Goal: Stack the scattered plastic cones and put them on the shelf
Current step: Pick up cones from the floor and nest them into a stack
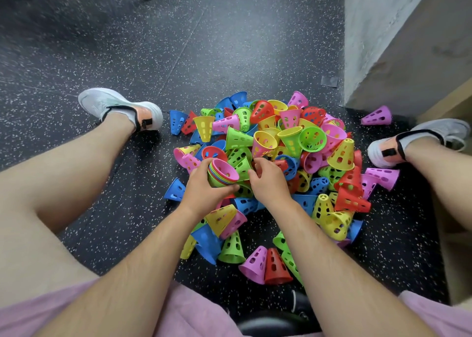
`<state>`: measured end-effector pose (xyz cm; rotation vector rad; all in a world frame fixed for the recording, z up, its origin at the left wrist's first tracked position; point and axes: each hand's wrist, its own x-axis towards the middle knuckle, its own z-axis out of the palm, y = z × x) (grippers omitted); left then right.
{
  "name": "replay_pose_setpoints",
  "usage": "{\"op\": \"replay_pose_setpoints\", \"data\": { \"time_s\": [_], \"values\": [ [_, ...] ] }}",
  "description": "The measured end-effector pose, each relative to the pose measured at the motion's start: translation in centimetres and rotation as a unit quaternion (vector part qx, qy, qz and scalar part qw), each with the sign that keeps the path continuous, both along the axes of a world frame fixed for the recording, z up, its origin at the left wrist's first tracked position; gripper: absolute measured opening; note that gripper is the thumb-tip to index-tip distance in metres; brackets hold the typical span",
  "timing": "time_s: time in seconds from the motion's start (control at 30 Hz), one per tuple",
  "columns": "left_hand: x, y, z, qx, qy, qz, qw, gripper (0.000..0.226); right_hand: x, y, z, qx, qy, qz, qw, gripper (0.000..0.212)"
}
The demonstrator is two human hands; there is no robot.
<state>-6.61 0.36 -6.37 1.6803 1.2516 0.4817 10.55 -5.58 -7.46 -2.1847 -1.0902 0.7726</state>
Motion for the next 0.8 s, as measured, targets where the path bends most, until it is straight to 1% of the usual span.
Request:
{"op": "replay_pose_setpoints", "data": {
  "time_s": [0.1,0.23,0.33,0.4,0.5,0.63,0.8],
  "values": [
    [-0.3,0.0,0.0,0.004,-0.001,0.002,1.0,0.073,-0.5,0.4,-0.5,-0.026,-0.025,-0.006,0.999,0.04],
    [-0.4,0.0,-0.1,0.002,-0.001,-0.001,1.0,0.08,-1.3,0.7,-0.6,-0.044,-0.053,-0.006,0.998,0.034],
    [-0.5,-0.1,0.0,0.006,0.003,-0.007,1.0,0.073,-1.7,0.5,-0.5,-0.036,-0.052,-0.013,0.998,0.027],
    [-0.5,-0.1,0.0,0.011,0.004,-0.009,1.0,0.07,-1.7,0.4,0.0,-0.008,-0.056,-0.017,0.998,0.025],
    [-0.4,0.0,-0.1,0.01,0.003,-0.004,1.0,0.072,-1.1,0.4,0.9,0.064,-0.055,-0.033,0.996,0.023],
    [-0.1,0.3,-0.5,0.018,-0.001,0.002,1.0,0.069,-0.4,0.7,2.6,0.143,-0.007,-0.019,0.99,0.022],
    [0.1,0.3,-0.6,0.015,-0.015,0.019,1.0,0.066,-1.1,1.0,3.3,0.176,0.014,0.017,0.984,0.02]
  ]
}}
